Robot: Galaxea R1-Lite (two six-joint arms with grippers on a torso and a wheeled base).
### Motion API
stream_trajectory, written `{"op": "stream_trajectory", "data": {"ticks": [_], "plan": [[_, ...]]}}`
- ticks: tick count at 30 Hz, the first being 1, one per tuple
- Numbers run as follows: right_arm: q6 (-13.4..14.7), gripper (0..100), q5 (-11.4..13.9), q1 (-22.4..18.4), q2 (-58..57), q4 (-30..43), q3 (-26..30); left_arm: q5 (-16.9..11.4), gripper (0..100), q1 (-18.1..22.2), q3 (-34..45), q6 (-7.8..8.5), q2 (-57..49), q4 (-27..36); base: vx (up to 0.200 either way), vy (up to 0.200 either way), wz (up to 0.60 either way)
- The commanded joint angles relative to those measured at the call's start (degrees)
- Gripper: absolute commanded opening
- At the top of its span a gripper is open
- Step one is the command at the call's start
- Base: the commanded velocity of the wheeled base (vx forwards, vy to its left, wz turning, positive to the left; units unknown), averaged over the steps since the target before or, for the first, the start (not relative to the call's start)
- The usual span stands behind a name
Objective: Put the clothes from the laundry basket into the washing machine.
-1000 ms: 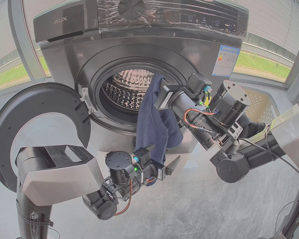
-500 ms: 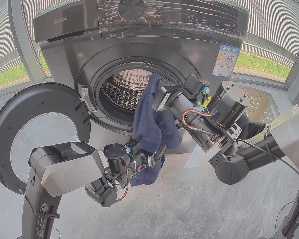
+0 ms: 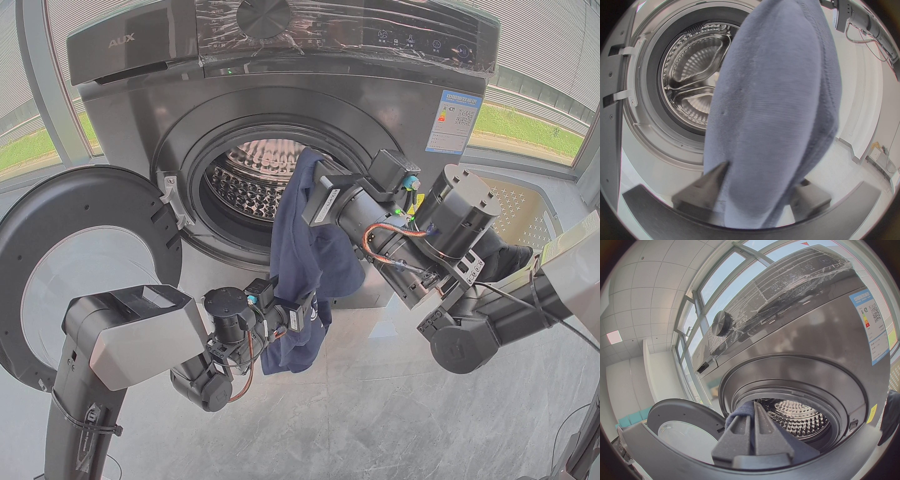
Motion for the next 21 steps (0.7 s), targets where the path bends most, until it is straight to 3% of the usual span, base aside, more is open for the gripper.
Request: {"op": "stream_trajectory", "data": {"ticks": [1,6,11,16,21], "plan": [[0.09,0,0.01,-0.05,-0.05,-0.06,0.29,-0.04,0,-0.01,0.5,-0.1,-0.02,-0.41,0.0,0.0,0.0],[0.44,0,0.01,-1.28,-0.76,-0.32,2.31,-0.22,0,1.04,5.42,-0.36,-6.0,-0.58,0.0,0.0,0.0],[1.23,0,0.01,-3.66,-2.87,-0.59,6.35,-1.36,0,2.1,16.05,-0.54,-16.81,-0.67,0.0,0.0,0.0],[2.81,0,0.1,-6.38,-5.85,-1.64,11.54,-4.88,0,2.89,30.47,-0.54,-28.06,-0.67,0.0,0.0,0.0],[2.81,0,0.1,-5.77,-6.73,-2.43,12.07,-5.67,0,2.45,33.81,-0.45,-28.41,-0.67,0.0,0.0,0.0]]}}
